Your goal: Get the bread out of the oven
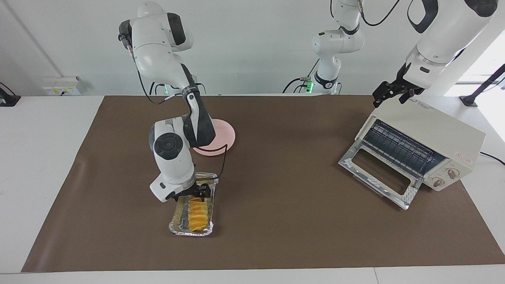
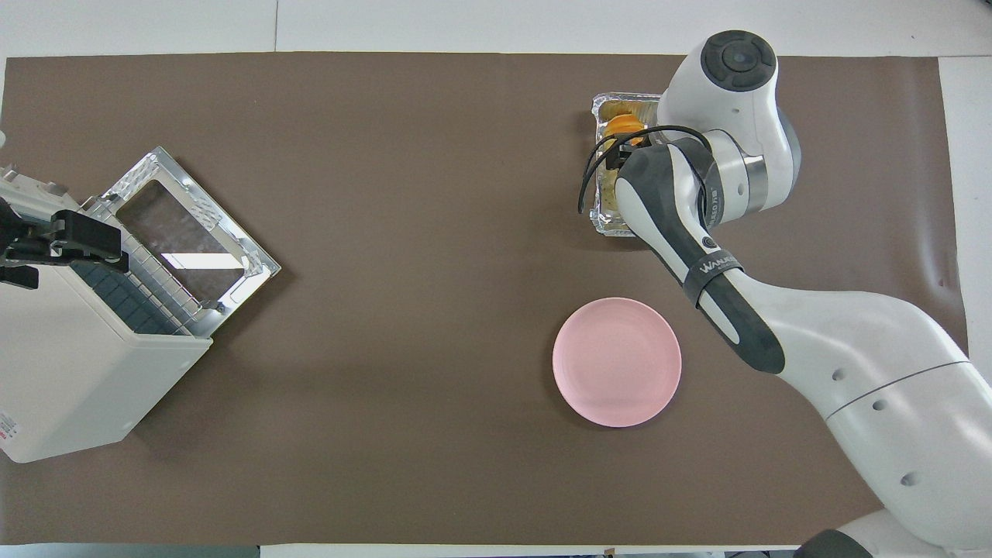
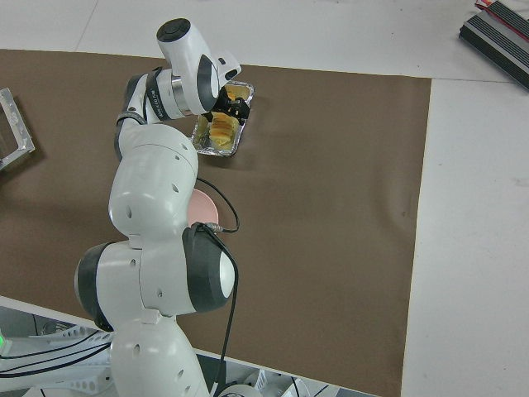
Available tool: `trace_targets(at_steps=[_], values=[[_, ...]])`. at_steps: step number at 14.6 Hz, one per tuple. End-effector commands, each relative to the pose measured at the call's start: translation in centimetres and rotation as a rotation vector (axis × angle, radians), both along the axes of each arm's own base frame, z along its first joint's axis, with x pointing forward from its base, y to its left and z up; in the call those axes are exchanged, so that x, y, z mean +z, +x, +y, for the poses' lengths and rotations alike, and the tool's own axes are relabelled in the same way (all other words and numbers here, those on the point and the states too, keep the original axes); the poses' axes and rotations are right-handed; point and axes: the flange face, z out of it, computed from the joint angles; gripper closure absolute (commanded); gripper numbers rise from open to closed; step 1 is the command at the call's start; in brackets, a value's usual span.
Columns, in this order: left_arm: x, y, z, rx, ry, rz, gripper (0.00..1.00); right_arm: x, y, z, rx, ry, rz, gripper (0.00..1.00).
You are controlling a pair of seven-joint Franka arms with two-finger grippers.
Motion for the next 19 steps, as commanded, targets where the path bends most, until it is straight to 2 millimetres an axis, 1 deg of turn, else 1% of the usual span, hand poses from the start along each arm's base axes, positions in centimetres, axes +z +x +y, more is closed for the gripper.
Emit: trace_targets(at_steps=[1, 2, 3, 4, 5, 6, 7, 8, 10, 11, 12, 14, 16, 17, 19], values=[[0.3, -0.5, 0.3, -0.001, -0.007, 0.002, 0.0, 0.9, 1.0, 0.8, -0.004, -0.023, 0.001, 0.0], [0.3, -0.5, 0.3, -0.001, -0.007, 0.002, 0.0, 1.1, 0.9, -0.3, -0.02, -0.023, 0.026, 0.0], [0.3, -0.5, 0.3, -0.001, -0.007, 0.002, 0.0, 1.5, 1.0, -0.9, -0.017, -0.022, 0.027, 0.0], [0.4, -0.5, 0.3, -0.001, -0.007, 0.001, 0.0, 2.1, 0.9, -1.4, -0.004, -0.024, 0.031, 0.0], [0.3, -0.5, 0.3, -0.001, -0.007, 0.002, 0.0, 3.2, 0.8, -1.7, 0.023, -0.02, 0.029, 0.0], [0.3, -0.5, 0.3, -0.001, -0.007, 0.002, 0.0, 3.8, 0.6, -1.3, 0.041, -0.014, 0.028, 0.0], [0.4, -0.5, 0.3, -0.001, -0.007, 0.001, 0.0, 4.0, 0.6, -1.3, 0.039, -0.014, 0.025, 0.0], [0.3, -0.5, 0.3, -0.001, -0.007, 0.002, 0.0, 4.0, 0.5, -0.5, 0.048, -0.011, 0.016, 0.0], [0.4, -0.5, 0.3, -0.001, -0.007, 0.001, 0.0, 3.2, 0.4, 0.6, 0.04, -0.021, 0.012, 0.0], [0.3, -0.5, 0.3, -0.001, -0.007, 0.002, 0.0, 2.7, 0.7, 0.2, 0.037, -0.025, 0.01, 0.0], [0.3, -0.5, 0.3, -0.001, -0.007, 0.002, 0.0, 2.2, 0.7, 0.4, 0.037, -0.025, 0.011, 0.0], [0.3, -0.5, 0.3, -0.001, -0.007, 0.002, 0.0, 1.4, 0.5, 1.7, 0.009, -0.031, 0.016, 0.0], [0.4, -0.5, 0.3, -0.001, -0.007, 0.001, 0.0, 0.4, 0.8, 1.4, -0.006, -0.044, 0.018, 0.0], [0.3, -0.5, 0.3, -0.001, -0.007, 0.002, 0.0, 0.2, 1.1, 1.5, -0.006, -0.037, -0.007, 0.0], [0.3, -0.5, 0.3, -0.001, -0.007, 0.002, 0.0, -0.7, 1.0, 2.8, -0.001, -0.052, -0.023, 0.0]])
